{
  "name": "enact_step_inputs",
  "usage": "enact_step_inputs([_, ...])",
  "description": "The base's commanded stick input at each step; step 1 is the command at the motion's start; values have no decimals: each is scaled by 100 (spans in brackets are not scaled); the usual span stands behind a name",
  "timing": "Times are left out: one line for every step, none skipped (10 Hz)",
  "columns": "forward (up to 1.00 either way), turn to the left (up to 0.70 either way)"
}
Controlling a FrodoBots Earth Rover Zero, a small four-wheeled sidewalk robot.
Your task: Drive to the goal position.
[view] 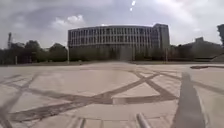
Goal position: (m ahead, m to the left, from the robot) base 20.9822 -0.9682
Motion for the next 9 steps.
enact_step_inputs([100, 0])
enact_step_inputs([100, 0])
enact_step_inputs([100, 0])
enact_step_inputs([100, 0])
enact_step_inputs([100, 0])
enact_step_inputs([100, 0])
enact_step_inputs([100, 0])
enact_step_inputs([100, 0])
enact_step_inputs([100, 0])
